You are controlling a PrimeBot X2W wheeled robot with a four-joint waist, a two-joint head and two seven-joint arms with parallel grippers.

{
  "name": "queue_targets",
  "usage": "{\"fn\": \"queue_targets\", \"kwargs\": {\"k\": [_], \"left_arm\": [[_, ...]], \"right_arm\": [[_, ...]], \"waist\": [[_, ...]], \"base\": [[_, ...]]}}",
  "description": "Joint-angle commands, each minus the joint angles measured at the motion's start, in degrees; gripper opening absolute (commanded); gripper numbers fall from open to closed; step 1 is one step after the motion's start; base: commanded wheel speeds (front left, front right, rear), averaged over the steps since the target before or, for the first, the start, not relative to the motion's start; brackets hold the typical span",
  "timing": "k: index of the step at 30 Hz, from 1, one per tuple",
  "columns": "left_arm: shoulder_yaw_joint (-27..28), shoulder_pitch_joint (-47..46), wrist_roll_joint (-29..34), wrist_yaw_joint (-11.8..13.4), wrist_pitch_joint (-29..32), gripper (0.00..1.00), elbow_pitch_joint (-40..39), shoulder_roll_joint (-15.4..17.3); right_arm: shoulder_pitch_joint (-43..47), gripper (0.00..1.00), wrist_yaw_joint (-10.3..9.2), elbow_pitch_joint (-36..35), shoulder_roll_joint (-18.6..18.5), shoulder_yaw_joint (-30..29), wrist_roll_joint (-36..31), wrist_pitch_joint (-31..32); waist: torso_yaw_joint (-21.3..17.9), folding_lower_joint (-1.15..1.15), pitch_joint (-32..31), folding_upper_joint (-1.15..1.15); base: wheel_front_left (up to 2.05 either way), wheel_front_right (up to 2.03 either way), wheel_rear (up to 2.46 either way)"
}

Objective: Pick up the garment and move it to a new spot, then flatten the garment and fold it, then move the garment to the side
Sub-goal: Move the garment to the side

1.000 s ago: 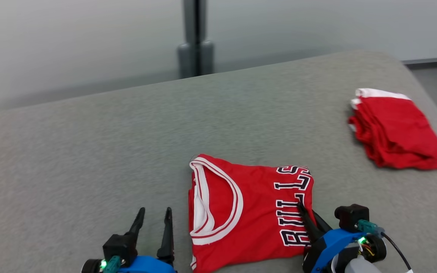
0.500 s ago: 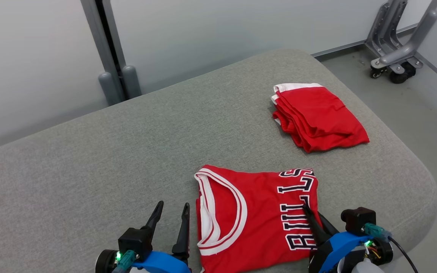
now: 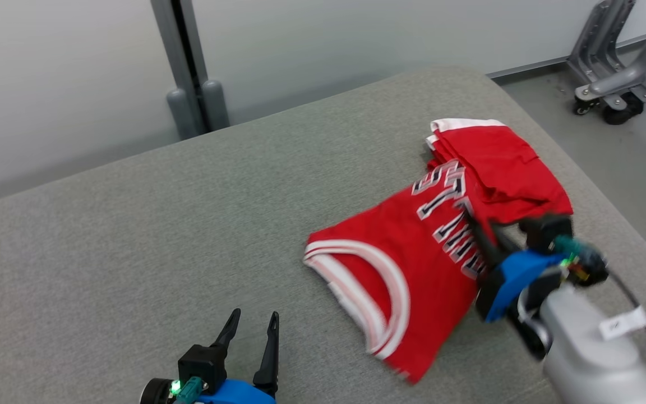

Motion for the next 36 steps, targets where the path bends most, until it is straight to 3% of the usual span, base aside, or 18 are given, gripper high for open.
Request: {"fn": "queue_targets", "kwargs": {"k": [1,6,14,15,16,21,23,30,36], "left_arm": [[0.72,-1.02,1.02,-0.22,-0.11,1.0,0.43,0.12],[1.38,-0.3,1.8,-0.45,-0.1,1.0,1.68,0.06],[2.83,-1.33,3.91,-0.85,-0.11,1.0,2.46,0.08],[2.95,-1.46,4.18,-0.9,-0.11,1.0,2.45,0.08],[3.04,-1.55,4.42,-0.83,-0.11,1.0,2.48,0.08],[4.23,-2.43,4.91,-0.41,-0.11,1.0,2.18,0.06],[4.69,-2.58,5.05,-0.25,-0.11,1.0,2.05,0.08],[7.45,-1.98,5.62,0.72,-0.11,1.0,1.28,0.09],[10.71,-1.01,5.25,1.72,-0.1,1.0,-0.12,0.09]], "right_arm": [[-4.57,0.0,-0.02,1.88,-1.65,-0.24,-0.52,0.07],[-12.17,0.0,-0.03,7.89,-5.76,-2.26,-2.23,0.26],[-22.27,0.0,-0.03,22.23,-14.14,-11.94,-8.68,-0.45],[-22.96,0.22,-0.03,23.35,-14.9,-13.38,-9.67,-0.47],[-23.3,1.0,-0.02,24.16,-15.28,-14.64,-10.59,-0.58],[-23.56,1.0,-0.02,25.59,-15.9,-21.14,-15.0,-1.07],[-22.99,1.0,-0.02,24.76,-14.54,-23.3,-16.82,-1.21],[-15.95,1.0,-0.02,10.16,-6.25,-28.62,-19.41,-1.21],[-5.56,1.0,-0.02,-1.83,0.35,-24.6,-17.1,-1.23]], "waist": [[1.45,0.0,1.12,0.0],[3.19,0.0,1.38,0.0],[6.37,0.0,3.06,0.0],[6.62,0.0,3.33,0.0],[6.83,0.0,3.59,0.0],[7.34,0.0,4.43,0.0],[7.43,0.0,4.53,0.0],[7.6,0.0,4.14,0.0],[8.68,0.0,3.28,0.0]], "base": [[0.0,0.0,0.0],[0.0,0.0,0.0],[0.0,0.0,0.0],[0.0,0.0,0.0],[0.0,0.0,0.0],[0.0,0.0,0.0],[0.0,0.0,0.0],[0.0,0.0,0.0],[0.0,0.0,0.0]]}}
